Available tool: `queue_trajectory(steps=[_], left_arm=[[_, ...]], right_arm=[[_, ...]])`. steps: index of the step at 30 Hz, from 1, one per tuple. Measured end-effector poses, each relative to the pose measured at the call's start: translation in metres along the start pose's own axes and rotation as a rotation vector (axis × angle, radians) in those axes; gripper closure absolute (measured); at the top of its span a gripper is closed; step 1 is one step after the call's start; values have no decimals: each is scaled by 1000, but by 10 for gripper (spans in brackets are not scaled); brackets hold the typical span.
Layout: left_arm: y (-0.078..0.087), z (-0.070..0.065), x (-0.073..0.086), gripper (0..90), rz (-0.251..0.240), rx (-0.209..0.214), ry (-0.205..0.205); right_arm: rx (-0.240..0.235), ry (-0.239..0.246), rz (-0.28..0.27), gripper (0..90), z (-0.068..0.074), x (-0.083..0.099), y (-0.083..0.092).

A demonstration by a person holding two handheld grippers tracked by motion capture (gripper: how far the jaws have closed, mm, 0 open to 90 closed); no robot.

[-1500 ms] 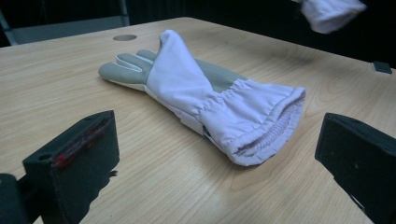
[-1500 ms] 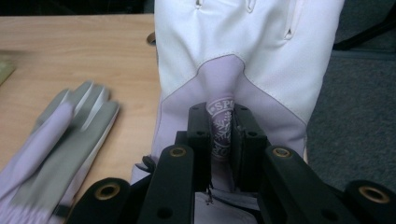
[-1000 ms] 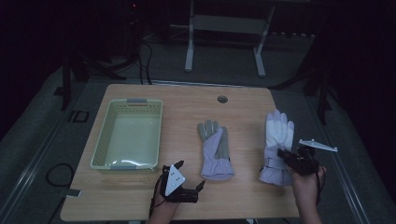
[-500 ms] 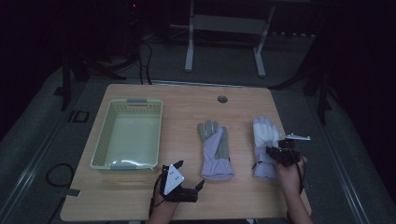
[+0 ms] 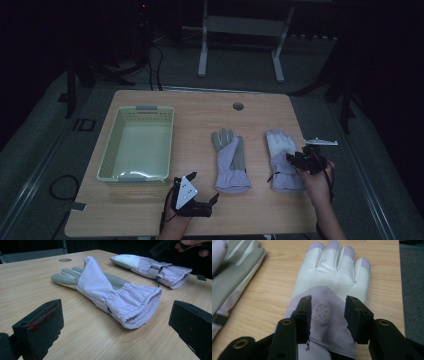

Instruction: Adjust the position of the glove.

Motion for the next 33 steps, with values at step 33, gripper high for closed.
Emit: queue_trajectory(steps=[33], left_arm=[[0, 0, 0, 0, 6, 8, 3]], right_arm=[[-79, 33, 55, 803, 8, 19, -17]])
Point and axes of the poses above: each handheld gripper's, and its own axes: y roughly backward along the jaws, x roughly out of its underside, z roughly to its left, the point moved 8 cm from there along -y, roughly forward along the jaws, and after that the axes turned 9 degrees about y, right-handed, at the moved point
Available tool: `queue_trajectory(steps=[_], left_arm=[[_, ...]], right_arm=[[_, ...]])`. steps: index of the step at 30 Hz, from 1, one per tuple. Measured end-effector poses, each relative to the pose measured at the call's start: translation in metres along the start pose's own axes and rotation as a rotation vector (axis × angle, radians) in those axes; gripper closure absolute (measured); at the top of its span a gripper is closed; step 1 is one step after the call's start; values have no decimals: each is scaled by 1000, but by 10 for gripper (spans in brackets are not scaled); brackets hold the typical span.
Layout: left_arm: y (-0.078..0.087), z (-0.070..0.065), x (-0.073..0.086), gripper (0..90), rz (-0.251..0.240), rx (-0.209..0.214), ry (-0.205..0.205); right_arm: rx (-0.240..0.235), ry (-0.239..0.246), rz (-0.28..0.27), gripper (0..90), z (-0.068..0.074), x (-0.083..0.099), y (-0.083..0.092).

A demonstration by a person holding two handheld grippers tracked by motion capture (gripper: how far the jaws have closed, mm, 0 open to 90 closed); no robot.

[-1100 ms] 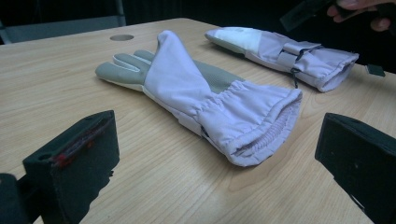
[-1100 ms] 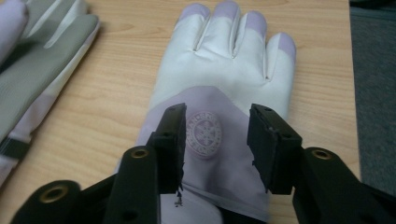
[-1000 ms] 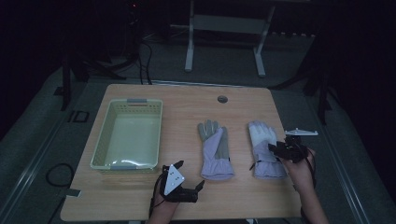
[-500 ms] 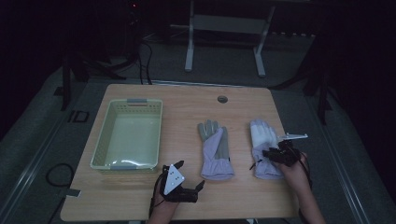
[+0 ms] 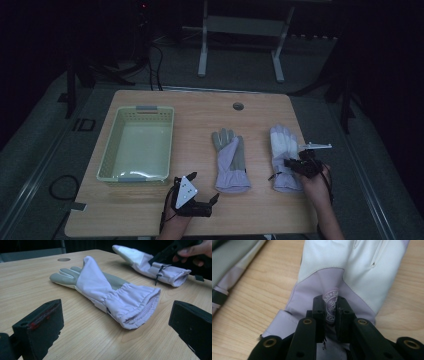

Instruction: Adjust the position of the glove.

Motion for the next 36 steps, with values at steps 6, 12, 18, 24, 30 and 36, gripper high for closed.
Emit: queue_trajectory(steps=[6, 12, 18, 24, 30, 36], left_arm=[[0, 0, 0, 0, 0, 1, 1], [0, 0, 0, 0, -2, 3, 0], [0, 0, 0, 0, -1, 16, 7], [0, -1, 0, 0, -4, 12, -1], [0, -1, 0, 0, -7, 9, -4], [0, -2, 0, 0, -9, 15, -9]], right_arm=[[28, 14, -38, 806, 0, -18, 27], [30, 29, -76, 807, 11, -40, 53], [8, 53, -130, 806, 37, -71, 79], [-16, 101, -170, 805, 77, -102, 95], [-24, 106, -163, 805, 114, -118, 87], [-72, 124, -141, 804, 154, -120, 69]])
Point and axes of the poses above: each handheld gripper's, and its own axes: y roughly backward along the jaws, x roughly out of its underside, z roughly to its left, the point moved 8 cm from there along -y, roughly forward along the jaws, and after that the axes turned 9 degrees about y, right-handed, at the moved point
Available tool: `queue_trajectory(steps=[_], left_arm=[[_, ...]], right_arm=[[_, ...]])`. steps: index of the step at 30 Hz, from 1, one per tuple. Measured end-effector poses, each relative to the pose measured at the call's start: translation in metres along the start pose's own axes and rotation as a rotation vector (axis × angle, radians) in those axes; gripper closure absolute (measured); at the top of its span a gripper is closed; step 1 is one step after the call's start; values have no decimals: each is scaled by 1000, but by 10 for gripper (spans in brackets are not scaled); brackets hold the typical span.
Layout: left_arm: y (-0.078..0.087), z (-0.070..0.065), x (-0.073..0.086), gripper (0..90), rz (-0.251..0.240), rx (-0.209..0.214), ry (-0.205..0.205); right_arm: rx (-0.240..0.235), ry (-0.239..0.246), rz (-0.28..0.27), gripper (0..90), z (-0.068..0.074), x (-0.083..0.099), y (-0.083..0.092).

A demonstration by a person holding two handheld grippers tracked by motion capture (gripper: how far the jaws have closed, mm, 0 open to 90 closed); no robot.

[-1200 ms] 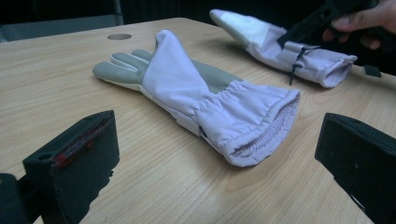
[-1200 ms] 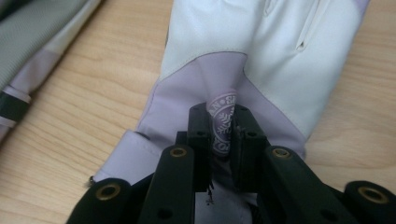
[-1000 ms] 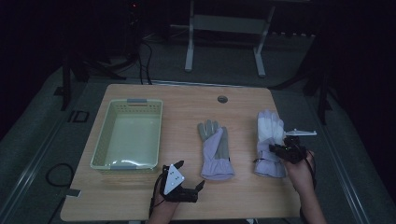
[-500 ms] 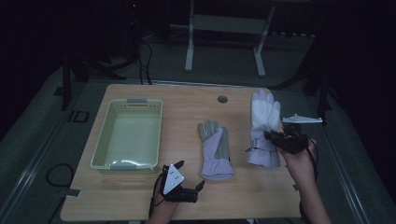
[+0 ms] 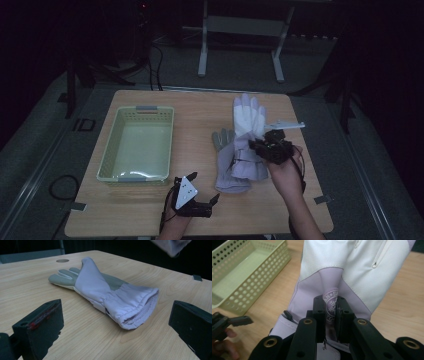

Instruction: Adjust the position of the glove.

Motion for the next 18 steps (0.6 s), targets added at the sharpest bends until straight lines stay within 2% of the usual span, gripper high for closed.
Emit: queue_trajectory(steps=[3, 7, 10, 14, 18], left_arm=[[0, -1, 0, 0, 3, 7, -4], [0, 0, 0, 0, 7, 12, 3], [0, -1, 0, 0, 9, 14, -3], [0, -1, 0, 0, 9, 14, 3], [-1, -1, 0, 0, 9, 15, 6]], right_arm=[[6, 2, 25, 804, 11, 5, -13], [-3, -27, 72, 804, 17, 16, -34], [1, -28, 112, 804, 21, 25, -50], [12, -25, 167, 804, 21, 35, -71], [7, -30, 204, 802, 20, 41, -84]])
Point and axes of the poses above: each handheld gripper's, and its own axes: y roughly backward along the jaws, x roughly out of its underside, z roughly to its left, the point moved 8 cm from there along -y, roughly forward along the jaws, and after that the axes turned 9 degrees about y, right-handed, at the moved point
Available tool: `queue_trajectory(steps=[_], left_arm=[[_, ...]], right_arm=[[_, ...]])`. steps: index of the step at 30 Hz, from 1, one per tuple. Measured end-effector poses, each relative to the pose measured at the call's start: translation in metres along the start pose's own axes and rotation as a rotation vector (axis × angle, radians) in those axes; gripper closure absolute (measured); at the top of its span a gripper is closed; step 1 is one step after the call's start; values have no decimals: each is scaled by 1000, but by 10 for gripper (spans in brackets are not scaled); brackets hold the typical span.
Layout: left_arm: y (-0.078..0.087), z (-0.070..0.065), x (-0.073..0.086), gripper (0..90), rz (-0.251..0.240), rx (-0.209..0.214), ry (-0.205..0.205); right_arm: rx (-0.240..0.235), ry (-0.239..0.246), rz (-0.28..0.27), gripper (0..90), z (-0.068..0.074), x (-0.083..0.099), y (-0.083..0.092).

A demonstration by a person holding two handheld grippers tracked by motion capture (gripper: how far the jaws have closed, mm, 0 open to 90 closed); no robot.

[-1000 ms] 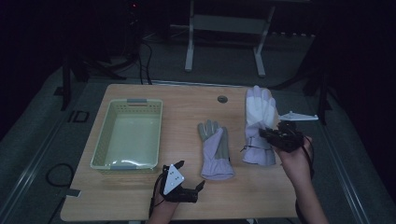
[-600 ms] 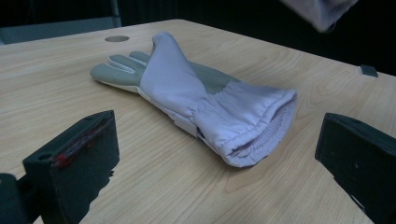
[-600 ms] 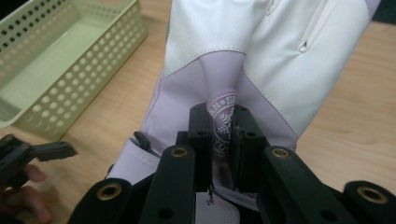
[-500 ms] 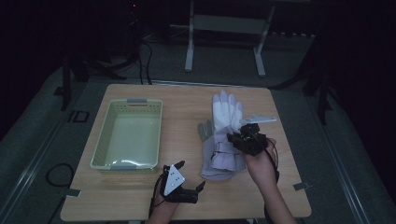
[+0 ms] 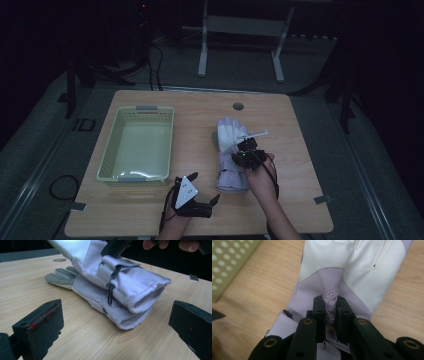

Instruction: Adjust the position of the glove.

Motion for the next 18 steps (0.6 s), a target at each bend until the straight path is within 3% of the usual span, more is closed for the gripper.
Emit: queue_trajectory(steps=[4, 10, 15, 18], left_arm=[[0, 0, 0, 0, 1, 4, 1], [0, -1, 0, 0, 1, 8, -1], [0, 0, 0, 0, 3, 7, 2], [0, 0, 0, 0, 4, 8, 6]], right_arm=[[-9, -10, 19, 797, -2, 2, -11], [-42, 24, 46, 793, 0, 6, -24], [-62, 50, 48, 772, 0, 5, -28], [-66, 56, 43, 714, -1, 4, -24]])
Point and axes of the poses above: each handheld gripper's, and its own axes: y roughly backward along the jaws, x roughly out of its underside, z roughly to its left, the point moved 8 cm from there along -y, roughly forward along the jaws, and after that the axes turned 9 degrees about y, right-handed, at the moved point
